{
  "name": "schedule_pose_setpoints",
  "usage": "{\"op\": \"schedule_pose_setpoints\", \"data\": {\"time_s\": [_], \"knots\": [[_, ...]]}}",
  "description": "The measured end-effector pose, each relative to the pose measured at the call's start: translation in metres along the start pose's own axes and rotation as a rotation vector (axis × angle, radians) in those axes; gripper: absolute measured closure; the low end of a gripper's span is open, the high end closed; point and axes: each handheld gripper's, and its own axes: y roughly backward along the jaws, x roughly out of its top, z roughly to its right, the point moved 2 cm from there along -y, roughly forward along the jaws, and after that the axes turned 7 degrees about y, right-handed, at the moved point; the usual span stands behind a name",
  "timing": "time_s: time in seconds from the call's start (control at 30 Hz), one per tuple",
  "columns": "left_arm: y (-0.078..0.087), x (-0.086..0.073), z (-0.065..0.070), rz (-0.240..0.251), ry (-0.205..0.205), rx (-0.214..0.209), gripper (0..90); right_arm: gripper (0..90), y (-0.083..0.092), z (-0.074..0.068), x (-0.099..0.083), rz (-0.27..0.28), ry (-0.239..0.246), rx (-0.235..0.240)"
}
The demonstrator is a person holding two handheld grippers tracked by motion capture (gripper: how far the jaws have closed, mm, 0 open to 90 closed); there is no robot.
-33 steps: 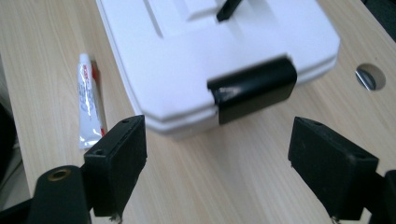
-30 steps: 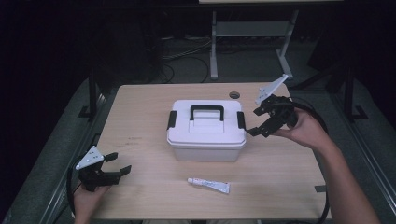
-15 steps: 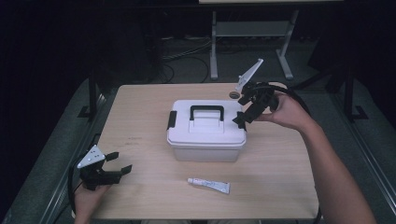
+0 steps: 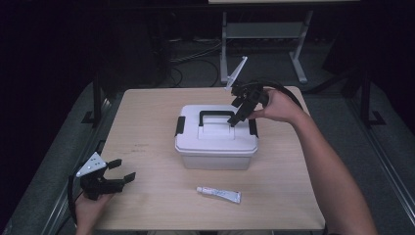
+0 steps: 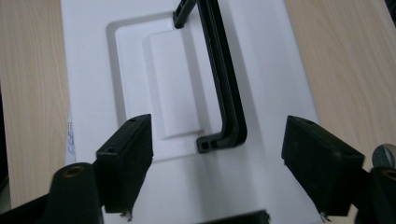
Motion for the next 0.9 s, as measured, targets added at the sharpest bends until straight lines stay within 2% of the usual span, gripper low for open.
{"op": "schedule_pose_setpoints", "data": {"time_s": [0.4,0.47,0.63,0.7,0.73,0.9], "knots": [[0.000,0.000,0.000,0.001,0.002,-0.008,20.3,42.5,-0.018,0.009,0.025,-0.014,0.052,0.070],[0.001,0.000,0.000,0.003,0.004,-0.006,20.3,47.5,-0.022,0.011,0.028,-0.023,0.056,0.080],[0.002,0.000,-0.001,0.004,0.004,-0.007,20.3,60.2,-0.027,0.012,0.032,-0.010,0.069,0.113],[0.002,0.000,-0.001,0.004,0.003,-0.007,20.3,61.9,-0.027,0.012,0.033,-0.009,0.066,0.115],[0.002,0.000,-0.001,0.004,0.001,-0.006,20.3,66.4,-0.028,0.012,0.034,-0.002,0.065,0.121],[0.001,0.000,0.000,0.004,0.004,-0.007,20.3,76.1,-0.028,0.012,0.034,0.007,0.072,0.132]]}}
